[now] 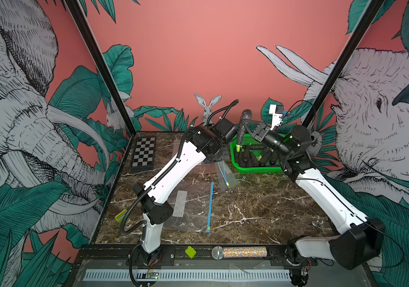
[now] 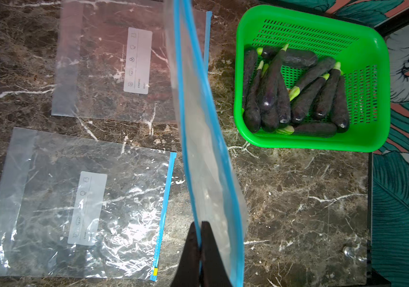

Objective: Place the eggplant in a zip-top bag and seal the zipper
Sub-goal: Place the eggplant in the zipper food storage bag.

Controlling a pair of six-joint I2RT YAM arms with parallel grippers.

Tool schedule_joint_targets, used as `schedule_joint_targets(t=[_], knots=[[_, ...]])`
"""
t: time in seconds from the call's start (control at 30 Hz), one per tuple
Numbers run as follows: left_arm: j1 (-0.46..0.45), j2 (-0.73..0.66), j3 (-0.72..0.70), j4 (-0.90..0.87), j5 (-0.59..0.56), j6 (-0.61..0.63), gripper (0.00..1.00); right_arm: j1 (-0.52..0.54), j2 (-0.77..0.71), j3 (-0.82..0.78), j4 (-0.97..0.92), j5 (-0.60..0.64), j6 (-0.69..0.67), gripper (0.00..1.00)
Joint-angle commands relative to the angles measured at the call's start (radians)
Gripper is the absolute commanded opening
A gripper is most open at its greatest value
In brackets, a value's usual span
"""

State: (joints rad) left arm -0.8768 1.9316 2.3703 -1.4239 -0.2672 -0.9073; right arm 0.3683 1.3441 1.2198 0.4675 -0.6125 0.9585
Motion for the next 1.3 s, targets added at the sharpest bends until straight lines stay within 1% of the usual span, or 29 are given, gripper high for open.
schedule_joint_targets(t=[0.0, 0.2, 0.5, 0.63, 0.77, 0.87, 0.93, 1.1, 1.27], knots=[[0.008, -0.034, 0.007, 0.018, 0.010, 0.022, 0.00, 0.011, 0.037, -0.025, 0.148, 0.023, 0.065, 0.25], [0.016, -0.038, -0.080, 0.091, 0.064, 0.023, 0.00, 0.047, 0.101, -0.043, 0.236, 0.048, 0.103, 0.25], [0.036, -0.028, -0.137, 0.157, 0.114, 0.034, 0.00, 0.069, 0.105, -0.098, 0.241, 0.071, 0.095, 0.25], [0.043, -0.022, -0.145, 0.179, 0.137, 0.032, 0.00, 0.083, 0.121, -0.133, 0.285, 0.090, 0.109, 0.24], [0.047, -0.023, -0.146, 0.194, 0.155, 0.031, 0.00, 0.097, 0.131, -0.160, 0.283, 0.122, 0.086, 0.24], [0.048, -0.026, -0.149, 0.206, 0.168, 0.029, 0.00, 0.107, 0.147, -0.182, 0.322, 0.139, 0.083, 0.24], [0.051, -0.027, -0.148, 0.206, 0.171, 0.031, 0.00, 0.113, 0.145, -0.191, 0.304, 0.152, 0.054, 0.23], [0.061, -0.038, -0.162, 0.211, 0.183, 0.031, 0.00, 0.129, 0.094, -0.214, 0.162, 0.216, -0.126, 0.23], [0.065, -0.046, -0.169, 0.235, 0.212, 0.029, 0.00, 0.154, 0.075, -0.225, 0.097, 0.257, -0.272, 0.23]])
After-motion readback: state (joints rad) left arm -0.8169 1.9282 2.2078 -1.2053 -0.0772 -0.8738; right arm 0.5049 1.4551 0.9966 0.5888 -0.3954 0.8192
